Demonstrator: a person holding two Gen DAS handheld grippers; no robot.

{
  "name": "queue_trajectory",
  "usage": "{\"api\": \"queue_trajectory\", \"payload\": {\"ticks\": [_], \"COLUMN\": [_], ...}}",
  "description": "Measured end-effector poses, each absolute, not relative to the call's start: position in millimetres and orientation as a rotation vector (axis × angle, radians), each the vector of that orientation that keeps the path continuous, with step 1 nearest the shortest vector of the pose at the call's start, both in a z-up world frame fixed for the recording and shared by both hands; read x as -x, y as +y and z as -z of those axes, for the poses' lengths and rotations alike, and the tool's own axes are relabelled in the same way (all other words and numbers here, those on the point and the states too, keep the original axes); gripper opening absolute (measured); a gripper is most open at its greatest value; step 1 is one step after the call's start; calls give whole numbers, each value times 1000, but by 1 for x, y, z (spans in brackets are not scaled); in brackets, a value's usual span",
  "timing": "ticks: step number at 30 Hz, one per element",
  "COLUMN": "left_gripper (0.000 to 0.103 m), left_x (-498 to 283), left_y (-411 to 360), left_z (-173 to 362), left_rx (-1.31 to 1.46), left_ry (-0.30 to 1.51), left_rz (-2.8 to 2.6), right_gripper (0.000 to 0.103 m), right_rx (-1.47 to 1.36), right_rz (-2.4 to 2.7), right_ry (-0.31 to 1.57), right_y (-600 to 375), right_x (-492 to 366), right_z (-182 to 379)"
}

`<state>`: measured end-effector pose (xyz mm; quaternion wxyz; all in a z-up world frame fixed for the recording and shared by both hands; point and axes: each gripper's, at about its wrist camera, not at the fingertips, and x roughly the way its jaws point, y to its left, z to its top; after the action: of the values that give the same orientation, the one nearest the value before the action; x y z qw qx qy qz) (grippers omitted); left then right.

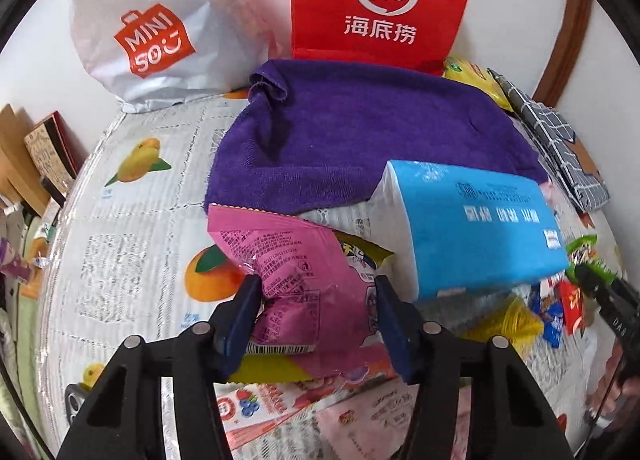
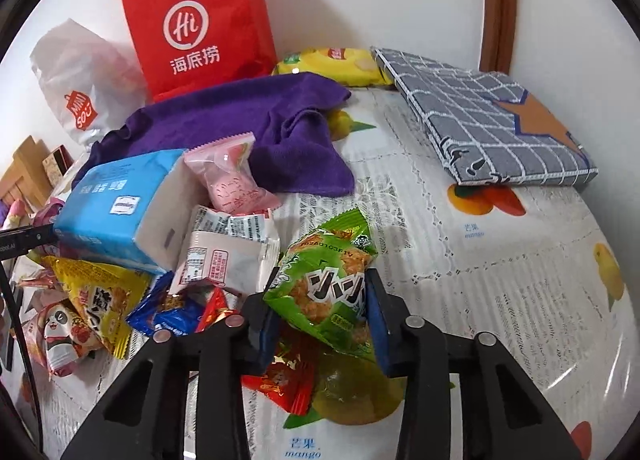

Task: Organize snacks
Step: 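Carry the pink bag and green packet onto the purple towel with both tools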

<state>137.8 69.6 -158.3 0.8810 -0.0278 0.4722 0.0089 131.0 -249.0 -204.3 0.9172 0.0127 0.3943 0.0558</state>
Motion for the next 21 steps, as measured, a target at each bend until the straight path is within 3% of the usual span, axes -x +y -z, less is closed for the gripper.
{"api": "queue_trajectory", "payload": {"ticks": [9,21], "left_gripper": [54,54], "left_x": [-104,-57], "left_y": [89,61], "left_z": [130,99], "left_rx": [135,126], "left_ry": [939,896], "left_rz": [-7,63], "right_gripper": [37,37], "right_rx": [-46,-59], "right_rz": [-81,-110], "right_ry": [749,699], "right_y": [-252,-237], "right_x": [-99,-51], "right_z": [172,131]}}
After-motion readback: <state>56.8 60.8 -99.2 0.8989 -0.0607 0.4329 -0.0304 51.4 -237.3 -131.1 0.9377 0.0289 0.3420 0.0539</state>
